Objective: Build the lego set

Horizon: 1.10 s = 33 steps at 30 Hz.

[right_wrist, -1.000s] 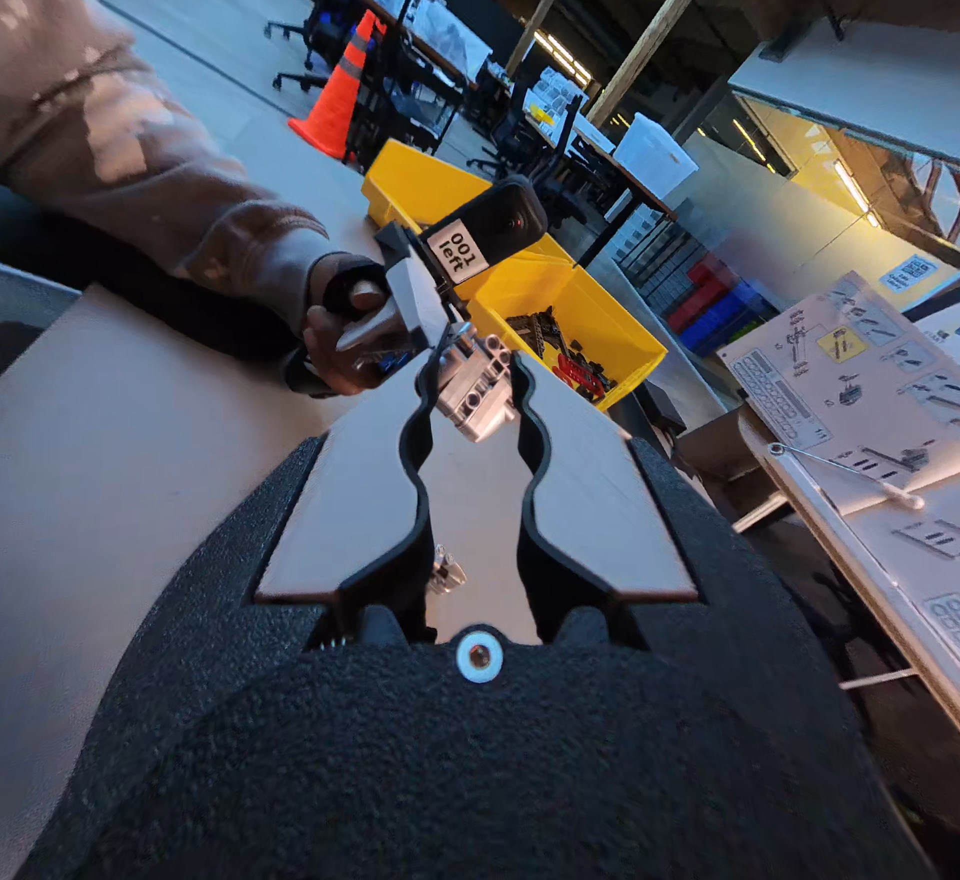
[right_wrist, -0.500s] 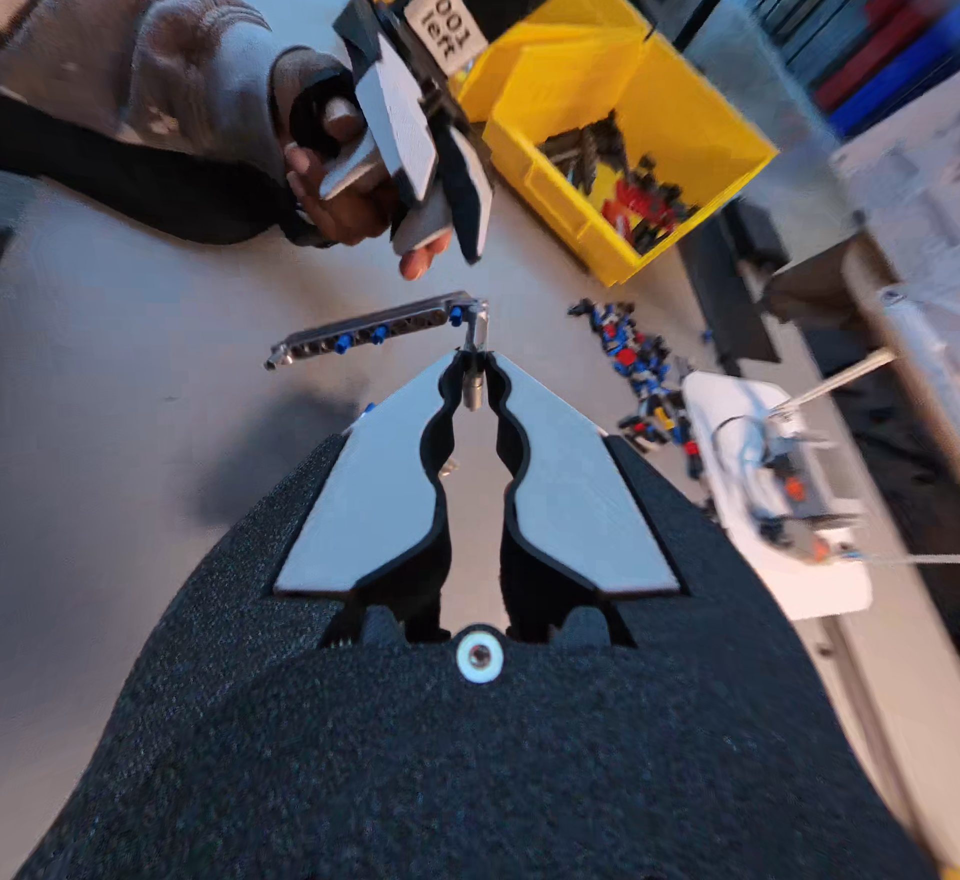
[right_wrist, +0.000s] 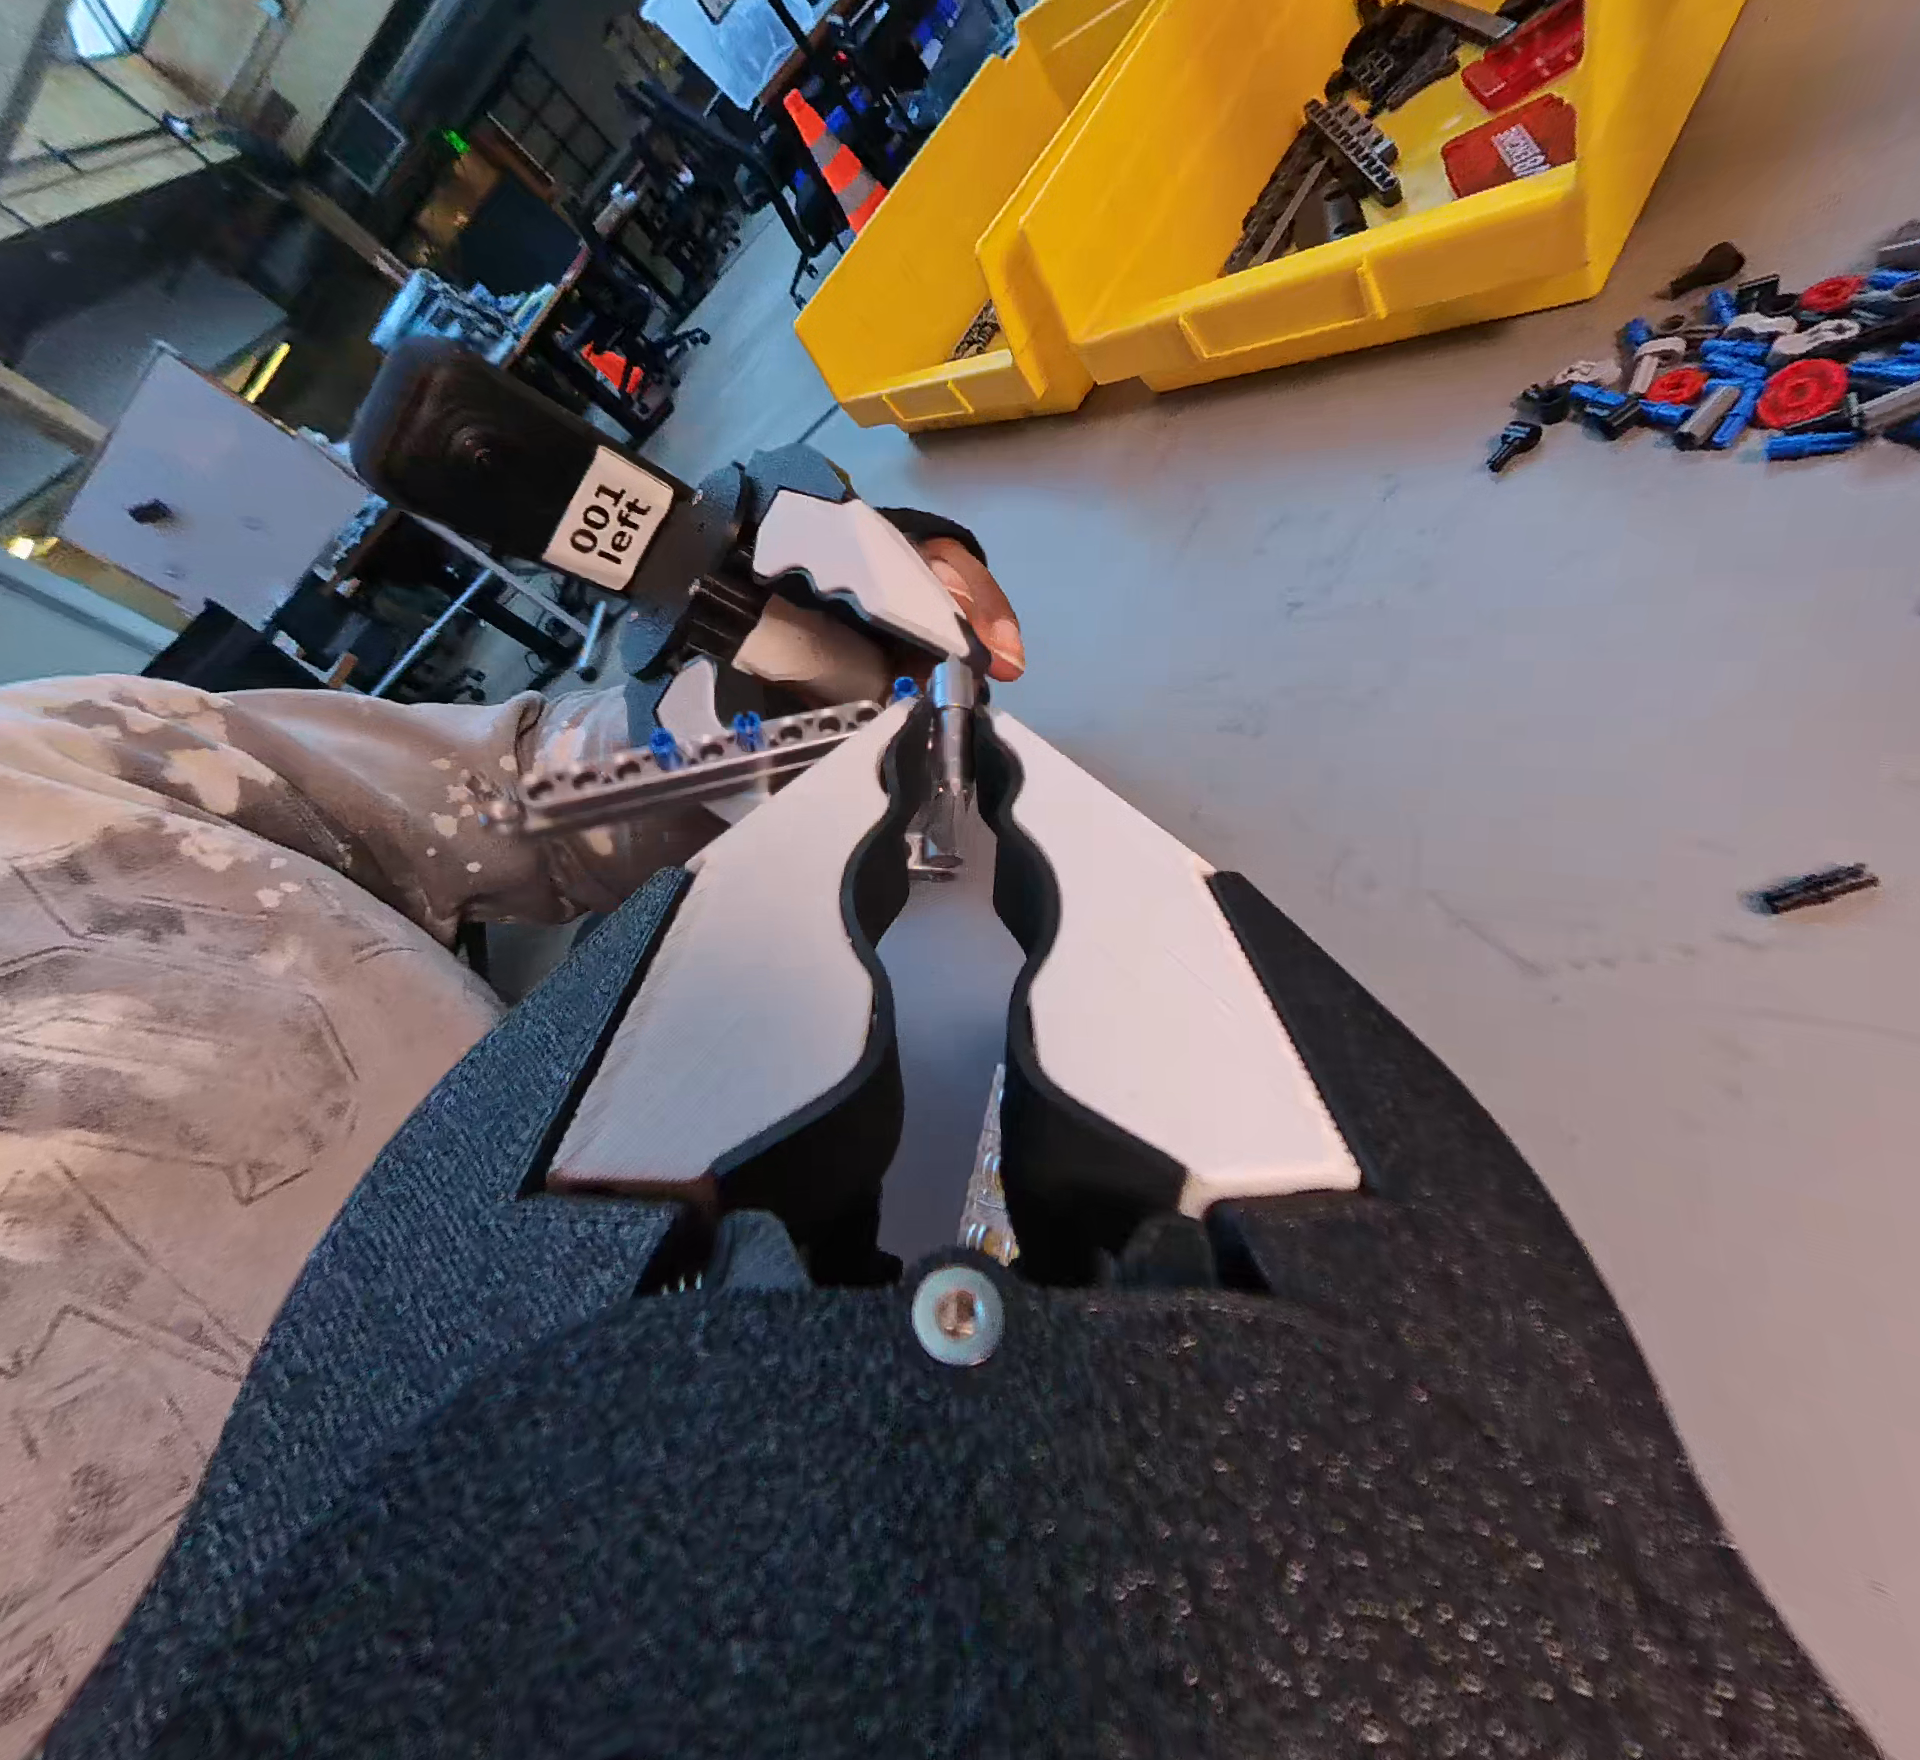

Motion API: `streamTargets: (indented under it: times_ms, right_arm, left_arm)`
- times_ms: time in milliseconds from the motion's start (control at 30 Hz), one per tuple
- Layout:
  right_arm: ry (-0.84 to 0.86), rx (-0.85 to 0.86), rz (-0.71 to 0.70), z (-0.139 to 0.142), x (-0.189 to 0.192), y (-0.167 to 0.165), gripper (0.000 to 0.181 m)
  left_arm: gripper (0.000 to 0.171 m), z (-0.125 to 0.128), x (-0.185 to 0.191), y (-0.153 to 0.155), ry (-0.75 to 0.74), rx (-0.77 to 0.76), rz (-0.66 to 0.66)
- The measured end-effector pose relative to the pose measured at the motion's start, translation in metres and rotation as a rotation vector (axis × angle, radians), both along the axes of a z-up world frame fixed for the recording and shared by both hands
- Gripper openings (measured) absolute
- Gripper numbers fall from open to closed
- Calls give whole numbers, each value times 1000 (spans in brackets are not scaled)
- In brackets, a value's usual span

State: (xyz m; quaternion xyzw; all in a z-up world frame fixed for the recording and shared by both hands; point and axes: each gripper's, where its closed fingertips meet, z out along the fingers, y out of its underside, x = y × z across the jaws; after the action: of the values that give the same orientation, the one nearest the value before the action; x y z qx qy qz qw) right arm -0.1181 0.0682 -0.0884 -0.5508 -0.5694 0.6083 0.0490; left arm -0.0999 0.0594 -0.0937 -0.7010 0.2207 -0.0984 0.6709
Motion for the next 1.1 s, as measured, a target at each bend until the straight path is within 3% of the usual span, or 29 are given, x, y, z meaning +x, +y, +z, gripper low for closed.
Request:
streamTargets:
  times_ms: [100,167,233,400,733,867,1100]
  right_arm:
    - [44,31,28,-1,0,-2,8]
    - [53,47,52,-2,1,-3,7]
    - [71,93,58,-5,1,-1,7]
    - [78,111,50,-8,1,4,7]
    - [59,-4,46,-13,3,8,7]
    - [62,-101,93,-6,6,3,7]
    - [46,-178,267,-8,22,-5,7]
  left_arm:
    - [29,4,-12,0,-78,-18,19]
    - [12,9,-21,-1,-203,-34,13]
    - [5,14,-21,-3,-322,-53,-44]
    - [6,4,-19,0,-315,-110,-32]
    - [7,-9,-18,4,-400,-190,-49]
    - [16,-12,-14,3,-408,-224,-79]
    - [14,-2,-2,-7,-678,-311,-286]
